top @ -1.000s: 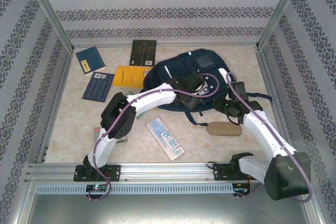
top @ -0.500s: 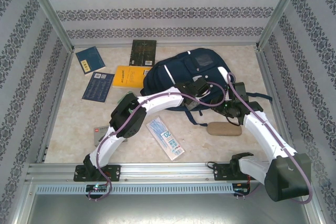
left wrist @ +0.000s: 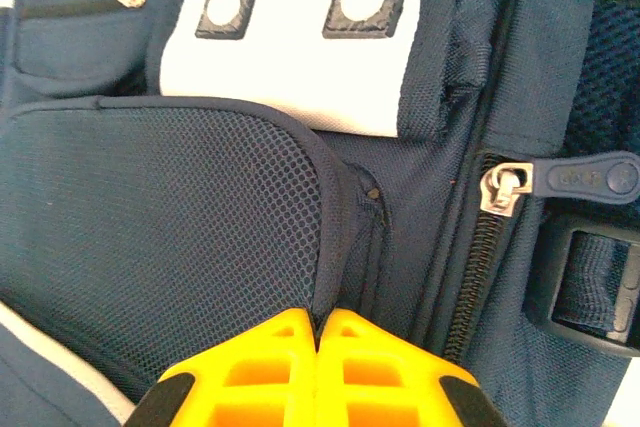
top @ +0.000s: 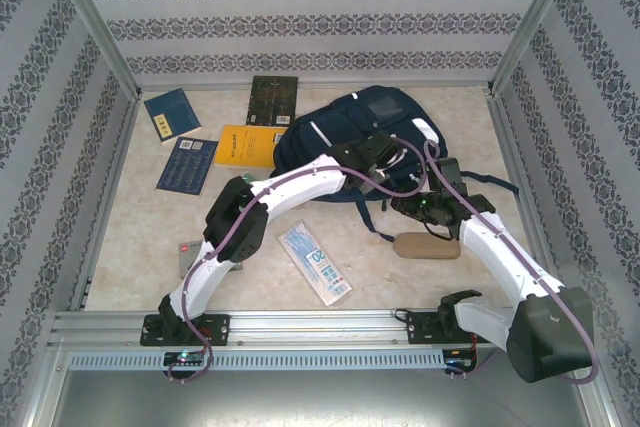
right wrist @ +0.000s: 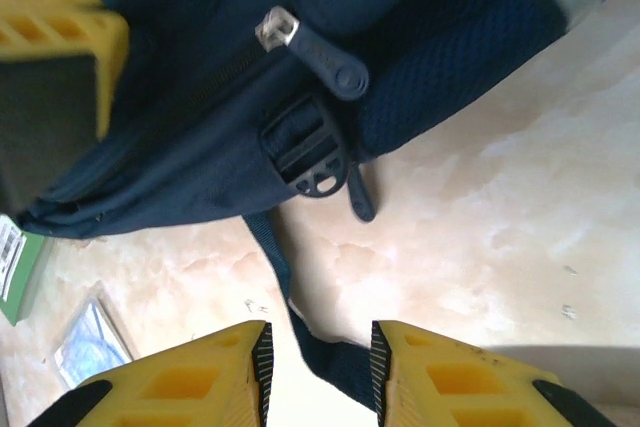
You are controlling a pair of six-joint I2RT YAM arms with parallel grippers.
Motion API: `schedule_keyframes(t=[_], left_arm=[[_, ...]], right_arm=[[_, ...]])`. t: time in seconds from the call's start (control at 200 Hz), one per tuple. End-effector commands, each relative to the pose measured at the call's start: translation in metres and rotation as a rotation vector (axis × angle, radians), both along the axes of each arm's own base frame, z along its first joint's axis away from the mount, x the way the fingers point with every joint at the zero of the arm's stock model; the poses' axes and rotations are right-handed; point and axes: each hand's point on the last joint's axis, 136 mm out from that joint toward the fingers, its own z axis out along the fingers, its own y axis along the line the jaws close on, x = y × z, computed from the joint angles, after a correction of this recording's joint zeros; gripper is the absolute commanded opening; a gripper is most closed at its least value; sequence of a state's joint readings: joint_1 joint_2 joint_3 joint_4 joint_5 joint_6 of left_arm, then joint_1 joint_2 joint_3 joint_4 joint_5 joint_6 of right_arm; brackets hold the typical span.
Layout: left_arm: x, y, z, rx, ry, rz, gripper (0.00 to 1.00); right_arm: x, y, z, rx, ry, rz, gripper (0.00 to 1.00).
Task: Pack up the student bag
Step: Unzip the student bag at the top-center of the table.
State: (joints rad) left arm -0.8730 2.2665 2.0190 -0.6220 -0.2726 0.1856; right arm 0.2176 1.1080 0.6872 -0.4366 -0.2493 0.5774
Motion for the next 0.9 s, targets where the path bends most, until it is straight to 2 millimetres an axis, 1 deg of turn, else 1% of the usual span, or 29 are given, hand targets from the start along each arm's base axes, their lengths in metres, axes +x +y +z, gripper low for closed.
schedule_keyframes(t=[0.0, 0.105, 0.185, 0.27, 0.425, 0.594, 0.659, 0.724, 0.824, 0.894], left_arm=[[0.019, 0.015, 0.081, -0.094, -0.128, 0.080, 0.00], [0.020, 0.017, 0.095, -0.136, -0.120, 0.088, 0.00], [0.020, 0.018, 0.101, -0.147, -0.114, 0.091, 0.00], [0.020, 0.019, 0.105, -0.159, -0.107, 0.099, 0.00], [0.020, 0.021, 0.111, -0.192, -0.084, 0.113, 0.00], [0.022, 0.024, 0.122, -0.228, -0.070, 0.123, 0.00], [0.022, 0.024, 0.125, -0.237, -0.069, 0.119, 0.00], [0.022, 0.023, 0.125, -0.235, -0.068, 0.116, 0.00], [0.022, 0.024, 0.126, -0.243, -0.062, 0.119, 0.00], [0.021, 0.024, 0.128, -0.250, -0.057, 0.117, 0.00]], right_arm=[[-0.002, 0.013, -0.011, 0.004, 0.000, 0.061, 0.34], [0.003, 0.019, -0.019, -0.029, -0.019, 0.081, 0.35], [0.010, 0.021, -0.024, -0.027, -0.047, 0.072, 0.35], [0.019, 0.024, -0.028, -0.007, -0.097, 0.058, 0.33], [0.036, 0.022, -0.028, -0.041, -0.219, 0.038, 0.30], [0.049, 0.028, -0.025, -0.099, -0.337, 0.080, 0.27], [0.053, 0.030, -0.028, -0.107, -0.348, 0.082, 0.27], [0.057, 0.029, -0.032, -0.127, -0.348, 0.083, 0.27], [0.063, 0.030, -0.038, -0.152, -0.343, 0.095, 0.29], [0.068, 0.029, -0.039, -0.167, -0.362, 0.093, 0.31]])
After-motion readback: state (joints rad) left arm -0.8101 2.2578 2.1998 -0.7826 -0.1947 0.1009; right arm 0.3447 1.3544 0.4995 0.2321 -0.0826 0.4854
